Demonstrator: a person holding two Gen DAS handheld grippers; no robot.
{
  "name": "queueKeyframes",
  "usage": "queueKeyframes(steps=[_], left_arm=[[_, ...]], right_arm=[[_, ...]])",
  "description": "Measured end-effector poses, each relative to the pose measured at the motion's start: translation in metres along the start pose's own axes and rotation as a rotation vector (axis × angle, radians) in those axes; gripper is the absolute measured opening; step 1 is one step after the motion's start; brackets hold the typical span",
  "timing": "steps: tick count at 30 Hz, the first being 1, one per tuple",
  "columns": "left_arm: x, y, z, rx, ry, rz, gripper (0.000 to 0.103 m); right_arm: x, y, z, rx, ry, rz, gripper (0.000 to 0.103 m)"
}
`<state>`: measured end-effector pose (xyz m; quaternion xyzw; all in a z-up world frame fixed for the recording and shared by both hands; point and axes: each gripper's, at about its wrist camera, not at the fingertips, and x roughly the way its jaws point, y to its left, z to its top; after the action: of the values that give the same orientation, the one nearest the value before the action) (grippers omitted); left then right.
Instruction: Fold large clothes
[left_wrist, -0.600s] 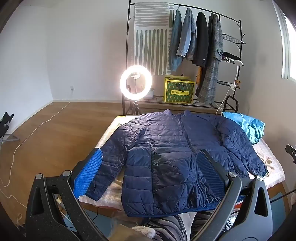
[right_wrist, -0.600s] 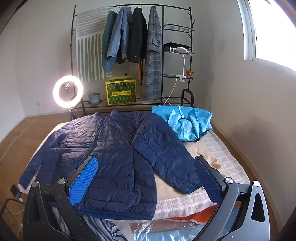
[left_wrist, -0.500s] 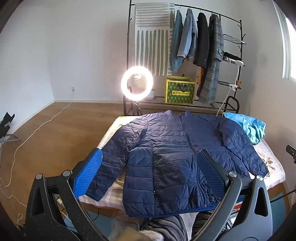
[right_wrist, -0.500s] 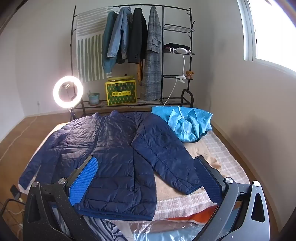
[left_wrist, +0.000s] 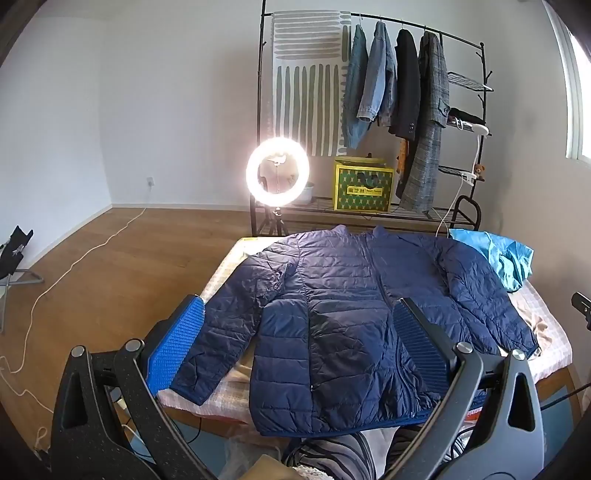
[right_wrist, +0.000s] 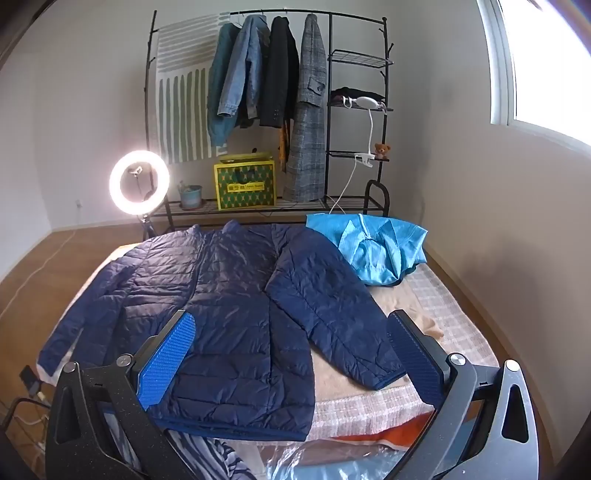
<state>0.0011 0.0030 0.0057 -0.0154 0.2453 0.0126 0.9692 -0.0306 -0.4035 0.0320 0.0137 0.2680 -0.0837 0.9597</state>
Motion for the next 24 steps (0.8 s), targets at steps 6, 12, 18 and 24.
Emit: queueKeyframes(steps=[6,12,18,24], left_arm=[[-0.002,0.002,0.005,-0.008,0.000,0.004,0.103],[-0.005,0.005,0.011,-0.007,-0.012,0.003,0.103],[-0.009,0.005,0.013,-0.006,-0.016,0.005,0.103],[-0.009,0.004,0.012,-0.006,-0.016,0.006,0.103]], right_arm=[[0.000,0.000,0.000,0.002,0.003,0.004,0.103],[0.001,0.001,-0.001,-0.001,0.006,0.004,0.103],[0.000,0.002,-0.001,-0.001,0.005,0.003,0.103],[0.000,0.002,-0.001,0.000,0.008,0.004,0.103]])
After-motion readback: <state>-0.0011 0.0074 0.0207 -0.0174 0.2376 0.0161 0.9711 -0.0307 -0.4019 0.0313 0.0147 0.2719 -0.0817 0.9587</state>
